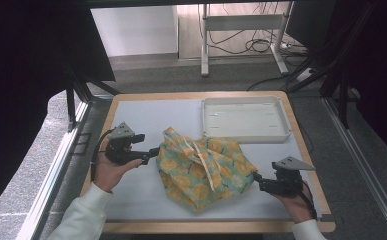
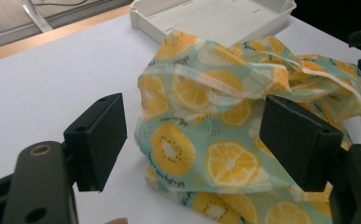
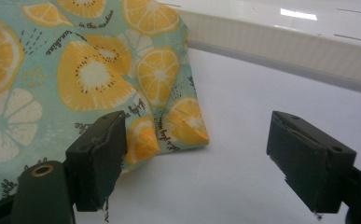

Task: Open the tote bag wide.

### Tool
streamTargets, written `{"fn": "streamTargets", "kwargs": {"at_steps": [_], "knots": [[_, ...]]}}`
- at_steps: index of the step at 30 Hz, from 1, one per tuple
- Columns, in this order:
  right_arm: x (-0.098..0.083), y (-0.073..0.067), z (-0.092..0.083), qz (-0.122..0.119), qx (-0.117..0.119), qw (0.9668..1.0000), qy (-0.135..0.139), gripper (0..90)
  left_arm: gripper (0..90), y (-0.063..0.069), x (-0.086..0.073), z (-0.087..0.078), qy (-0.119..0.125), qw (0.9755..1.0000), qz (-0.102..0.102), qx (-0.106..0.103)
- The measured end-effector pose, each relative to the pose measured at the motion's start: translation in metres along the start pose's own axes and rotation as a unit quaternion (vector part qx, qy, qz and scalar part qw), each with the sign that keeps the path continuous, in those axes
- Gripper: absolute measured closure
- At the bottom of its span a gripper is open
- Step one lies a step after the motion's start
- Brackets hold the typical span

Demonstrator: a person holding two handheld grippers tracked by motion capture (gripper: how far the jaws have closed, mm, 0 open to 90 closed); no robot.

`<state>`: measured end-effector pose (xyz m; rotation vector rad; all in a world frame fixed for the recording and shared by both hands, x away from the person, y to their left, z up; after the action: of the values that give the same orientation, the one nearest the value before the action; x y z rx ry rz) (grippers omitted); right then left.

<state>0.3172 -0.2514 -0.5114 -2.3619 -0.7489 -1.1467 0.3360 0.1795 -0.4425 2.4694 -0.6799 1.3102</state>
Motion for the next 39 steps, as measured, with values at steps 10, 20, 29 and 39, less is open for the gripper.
{"fn": "streamTargets", "kwargs": {"at_steps": [10,20,29,39], "knots": [[-0.001,0.000,0.001,0.001,-0.001,1.0000,-0.003,19.8,19.2,-0.001,0.014,0.012,-0.008,0.9999,0.008,-0.012],[-0.002,0.000,0.003,-0.001,-0.003,1.0000,-0.008,19.7,16.9,-0.002,0.031,0.038,-0.023,0.9985,0.016,-0.047],[-0.003,0.001,0.004,-0.001,-0.003,0.9999,-0.011,19.6,13.0,0.003,0.038,0.065,-0.053,0.9957,0.045,-0.062],[-0.004,0.002,0.004,0.002,-0.007,0.9999,-0.014,19.6,48.9,0.009,0.033,0.085,-0.079,0.9931,0.067,-0.055]]}}
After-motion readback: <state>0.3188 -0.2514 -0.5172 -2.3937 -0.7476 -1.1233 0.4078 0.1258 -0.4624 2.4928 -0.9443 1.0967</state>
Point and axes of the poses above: each handheld gripper's, and its own axes: z roughly forward along the jaws, x roughly out of its top, y roughly to its right, the point moved 4 cm from there along z, roughly forward along the jaws, and after that the axes turned 11 degrees about x, right-handed, at the moved point
